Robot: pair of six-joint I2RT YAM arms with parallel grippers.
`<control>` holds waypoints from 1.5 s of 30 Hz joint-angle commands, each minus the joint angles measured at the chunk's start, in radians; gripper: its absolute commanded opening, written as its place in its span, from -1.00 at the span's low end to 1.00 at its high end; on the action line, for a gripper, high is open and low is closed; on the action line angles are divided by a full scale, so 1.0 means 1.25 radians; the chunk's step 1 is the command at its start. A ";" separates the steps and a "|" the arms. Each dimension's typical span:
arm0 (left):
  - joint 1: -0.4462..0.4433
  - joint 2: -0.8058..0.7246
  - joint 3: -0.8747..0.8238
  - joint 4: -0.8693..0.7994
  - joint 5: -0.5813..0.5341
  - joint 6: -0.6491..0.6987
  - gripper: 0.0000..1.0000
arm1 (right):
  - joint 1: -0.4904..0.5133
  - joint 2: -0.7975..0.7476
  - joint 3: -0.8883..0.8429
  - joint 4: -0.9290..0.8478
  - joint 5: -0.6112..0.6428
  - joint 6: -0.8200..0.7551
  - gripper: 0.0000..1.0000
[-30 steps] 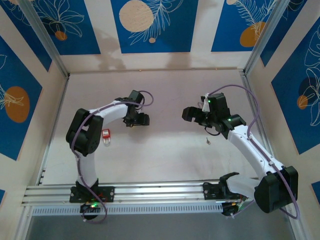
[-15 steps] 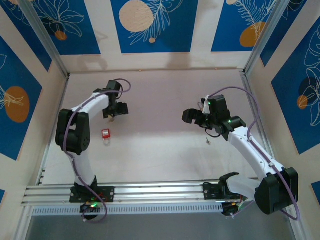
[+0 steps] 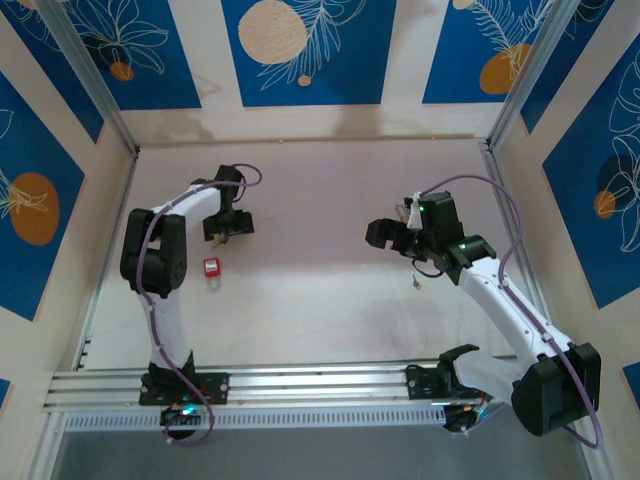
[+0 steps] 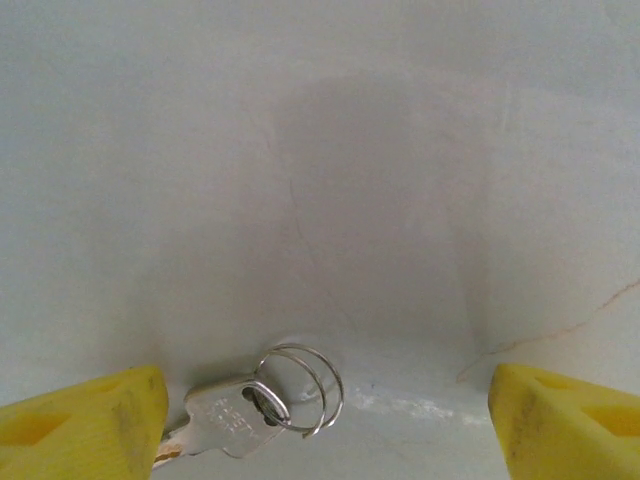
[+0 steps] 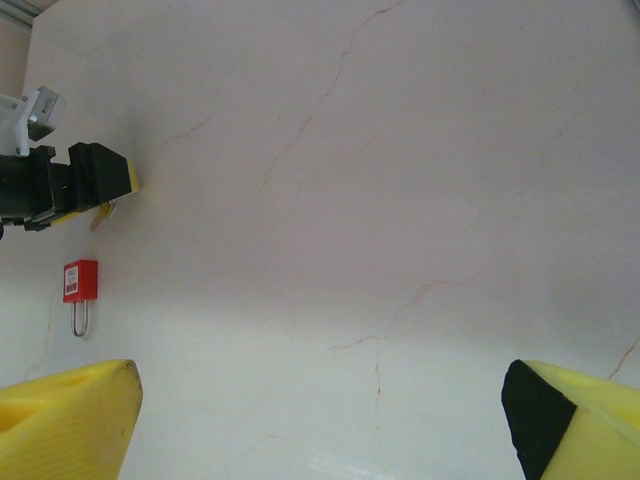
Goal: Unlock with the key
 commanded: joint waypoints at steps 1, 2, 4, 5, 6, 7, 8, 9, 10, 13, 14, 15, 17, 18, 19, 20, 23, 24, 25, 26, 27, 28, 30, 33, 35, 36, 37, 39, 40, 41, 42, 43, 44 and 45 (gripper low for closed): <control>0.006 -0.010 -0.036 0.006 0.043 -0.005 0.66 | -0.003 -0.012 -0.007 -0.014 0.000 -0.008 0.88; 0.005 -0.013 -0.047 0.013 0.055 -0.011 0.66 | -0.003 -0.012 -0.005 -0.014 0.000 -0.008 0.88; -0.002 -0.017 -0.063 0.024 0.078 -0.018 0.66 | -0.003 -0.012 -0.004 -0.016 0.000 -0.008 0.88; -0.005 -0.018 -0.072 0.029 0.084 -0.023 0.66 | -0.003 -0.013 -0.001 -0.017 0.001 -0.008 0.88; -0.010 -0.021 -0.082 0.037 0.091 -0.030 0.66 | -0.003 -0.014 0.000 -0.018 0.003 -0.009 0.88; -0.013 -0.024 -0.090 0.043 0.099 -0.035 0.66 | -0.003 -0.015 0.001 -0.019 0.004 -0.010 0.88; -0.021 -0.028 -0.098 0.049 0.109 -0.041 0.65 | -0.003 -0.016 0.002 -0.021 0.005 -0.010 0.88; -0.029 -0.032 -0.104 0.058 0.116 -0.044 0.65 | -0.004 -0.018 0.004 -0.022 0.005 -0.011 0.88; -0.039 -0.033 -0.107 0.058 0.117 -0.047 0.65 | -0.004 -0.019 0.004 -0.023 0.007 -0.011 0.88; -0.081 -0.037 -0.106 0.063 0.122 -0.060 0.65 | -0.004 -0.023 0.004 -0.024 0.008 -0.011 0.88; -0.095 -0.037 -0.105 0.066 0.127 -0.065 0.65 | -0.005 -0.024 0.004 -0.024 0.009 -0.010 0.88; -0.112 -0.037 -0.105 0.068 0.129 -0.073 0.65 | -0.006 -0.024 0.006 -0.024 0.009 -0.010 0.88; -0.138 -0.041 -0.113 0.080 0.136 -0.089 0.65 | -0.006 -0.024 0.008 -0.025 0.008 -0.010 0.88; -0.150 -0.044 -0.119 0.086 0.139 -0.100 0.65 | -0.005 -0.024 0.008 -0.027 0.008 -0.009 0.88; -0.160 -0.045 -0.124 0.095 0.144 -0.105 0.65 | -0.007 -0.023 0.009 -0.027 0.008 -0.009 0.88; -0.173 -0.048 -0.127 0.097 0.143 -0.107 0.65 | -0.006 -0.026 0.010 -0.028 0.008 -0.009 0.88; -0.205 -0.043 -0.132 0.109 0.154 -0.127 0.64 | -0.007 -0.026 0.010 -0.027 0.007 -0.012 0.88; -0.218 -0.041 -0.133 0.117 0.166 -0.136 0.64 | -0.007 -0.026 0.011 -0.027 0.007 -0.012 0.88; -0.231 -0.039 -0.132 0.122 0.173 -0.143 0.64 | -0.007 -0.025 0.011 -0.025 0.007 -0.011 0.88; -0.246 -0.038 -0.132 0.127 0.176 -0.150 0.64 | -0.006 -0.024 0.012 -0.024 0.005 -0.010 0.88; -0.259 -0.039 -0.132 0.132 0.180 -0.158 0.63 | -0.007 -0.023 0.013 -0.023 0.003 -0.008 0.88; -0.266 -0.041 -0.131 0.136 0.183 -0.162 0.64 | -0.007 -0.021 0.013 -0.022 0.002 -0.008 0.88; -0.275 -0.047 -0.131 0.141 0.192 -0.169 0.64 | -0.005 -0.017 0.014 -0.021 -0.002 -0.006 0.87; -0.274 -0.062 -0.116 0.127 0.183 -0.160 0.65 | -0.004 -0.011 0.013 -0.019 -0.006 -0.002 0.87; -0.274 -0.074 -0.101 0.111 0.179 -0.150 0.66 | -0.002 -0.008 0.012 -0.018 -0.007 0.001 0.87; -0.273 -0.082 -0.095 0.103 0.174 -0.144 0.67 | 0.000 -0.004 0.012 -0.015 -0.009 0.005 0.86; -0.272 -0.091 -0.089 0.098 0.171 -0.138 0.68 | 0.001 -0.001 0.013 -0.013 -0.010 0.007 0.86; -0.264 -0.115 -0.080 0.087 0.167 -0.127 0.70 | 0.008 0.006 0.013 -0.006 -0.013 0.015 0.86; -0.258 -0.129 -0.079 0.085 0.168 -0.123 0.70 | 0.013 0.010 0.013 -0.002 -0.014 0.019 0.86; -0.251 -0.146 -0.081 0.082 0.164 -0.120 0.72 | 0.017 0.015 0.012 0.004 -0.016 0.023 0.86; -0.242 -0.163 -0.087 0.081 0.163 -0.117 0.74 | 0.024 0.020 0.012 0.008 -0.018 0.028 0.86; -0.233 -0.184 -0.094 0.080 0.159 -0.115 0.75 | 0.029 0.025 0.013 0.012 -0.016 0.031 0.86; -0.222 -0.208 -0.106 0.081 0.150 -0.113 0.77 | 0.039 0.030 0.013 0.016 -0.014 0.035 0.86; -0.215 -0.234 -0.120 0.080 0.135 -0.114 0.79 | 0.049 0.037 0.015 0.019 -0.010 0.036 0.86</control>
